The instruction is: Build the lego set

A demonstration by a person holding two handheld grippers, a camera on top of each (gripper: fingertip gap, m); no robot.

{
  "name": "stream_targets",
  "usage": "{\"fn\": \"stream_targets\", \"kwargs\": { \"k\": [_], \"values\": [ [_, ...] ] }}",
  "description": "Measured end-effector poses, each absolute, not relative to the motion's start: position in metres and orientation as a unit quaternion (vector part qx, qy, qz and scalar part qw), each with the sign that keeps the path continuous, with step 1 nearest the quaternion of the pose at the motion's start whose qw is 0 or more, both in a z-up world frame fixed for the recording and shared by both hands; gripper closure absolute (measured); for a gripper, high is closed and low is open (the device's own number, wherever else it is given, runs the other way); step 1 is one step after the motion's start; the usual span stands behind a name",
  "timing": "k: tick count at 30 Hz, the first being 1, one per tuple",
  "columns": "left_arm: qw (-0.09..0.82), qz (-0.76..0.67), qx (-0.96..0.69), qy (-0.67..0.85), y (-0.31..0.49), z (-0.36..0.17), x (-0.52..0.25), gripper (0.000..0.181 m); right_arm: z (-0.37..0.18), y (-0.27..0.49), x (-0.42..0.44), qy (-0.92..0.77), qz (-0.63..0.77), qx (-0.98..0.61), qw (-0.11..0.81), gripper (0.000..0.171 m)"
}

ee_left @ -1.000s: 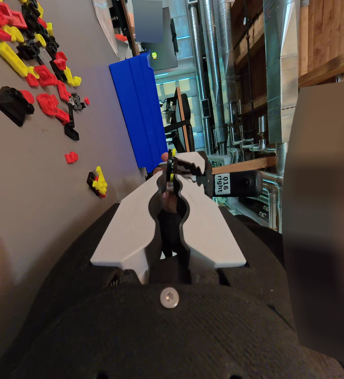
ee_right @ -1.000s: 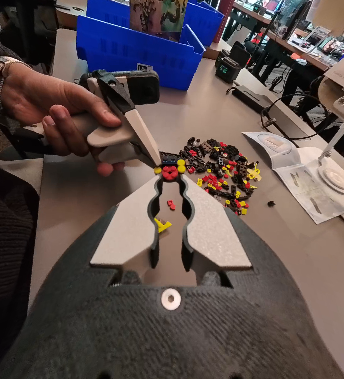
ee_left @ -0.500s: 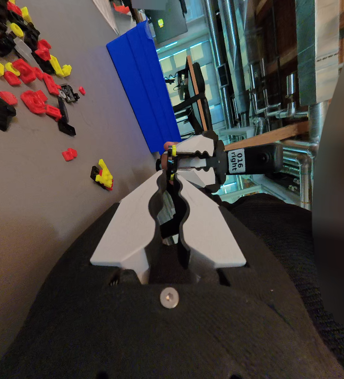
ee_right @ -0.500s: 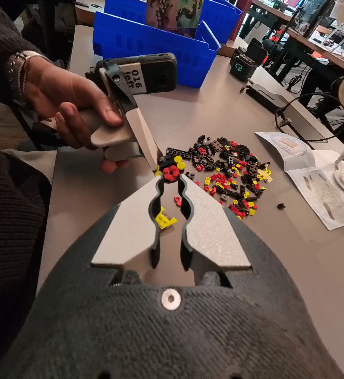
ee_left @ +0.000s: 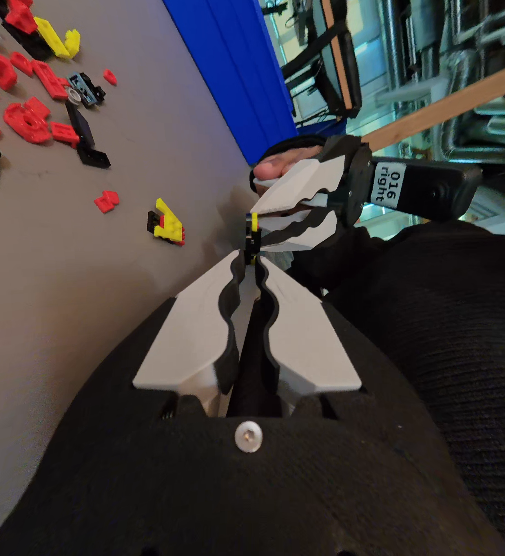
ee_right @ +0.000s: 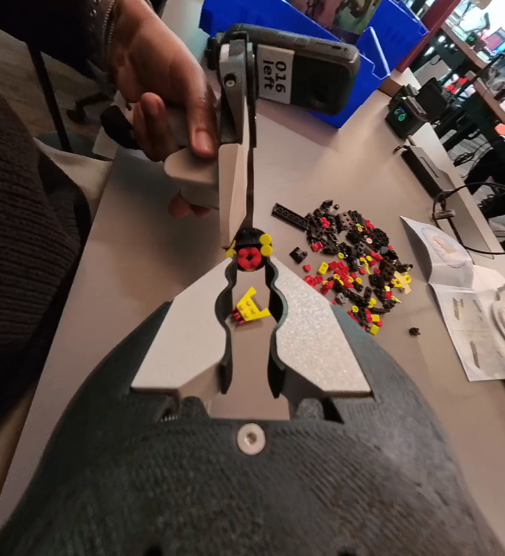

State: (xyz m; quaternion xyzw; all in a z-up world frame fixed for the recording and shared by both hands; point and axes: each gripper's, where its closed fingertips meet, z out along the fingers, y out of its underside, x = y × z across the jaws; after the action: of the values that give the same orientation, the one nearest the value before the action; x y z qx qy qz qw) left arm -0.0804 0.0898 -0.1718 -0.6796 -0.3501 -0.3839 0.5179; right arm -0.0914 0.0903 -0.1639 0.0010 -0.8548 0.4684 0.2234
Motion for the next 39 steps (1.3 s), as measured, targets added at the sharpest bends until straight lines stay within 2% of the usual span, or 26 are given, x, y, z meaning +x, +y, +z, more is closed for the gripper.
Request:
{"fn": "stream_targets", "kwargs": {
  "k": [10, 13, 18, 22, 39],
  "values": [
    [0.52, -0.387, -0.682, -0.34, 0.092, -0.172, -0.077, 0.179, -0.167, 0.091, -0.087, -0.864, 0.461, 0.003, 0.204, 0.158],
    [0.527, -0.393, -0.67, -0.345, 0.096, -0.168, -0.078, 0.163, -0.168, 0.087, -0.085, -0.865, 0.464, -0.003, 0.189, 0.158],
    [0.531, -0.39, -0.661, -0.358, 0.094, -0.169, -0.083, 0.176, -0.169, 0.087, -0.087, -0.866, 0.46, -0.009, 0.194, 0.158],
    [0.53, -0.408, -0.649, -0.362, 0.093, -0.166, -0.083, 0.176, -0.165, 0.087, -0.087, -0.864, 0.473, -0.031, 0.169, 0.158],
    [0.526, -0.441, -0.633, -0.358, 0.088, -0.163, -0.085, 0.177, -0.164, 0.089, -0.085, -0.865, 0.472, -0.031, 0.164, 0.159]
  ]
}}
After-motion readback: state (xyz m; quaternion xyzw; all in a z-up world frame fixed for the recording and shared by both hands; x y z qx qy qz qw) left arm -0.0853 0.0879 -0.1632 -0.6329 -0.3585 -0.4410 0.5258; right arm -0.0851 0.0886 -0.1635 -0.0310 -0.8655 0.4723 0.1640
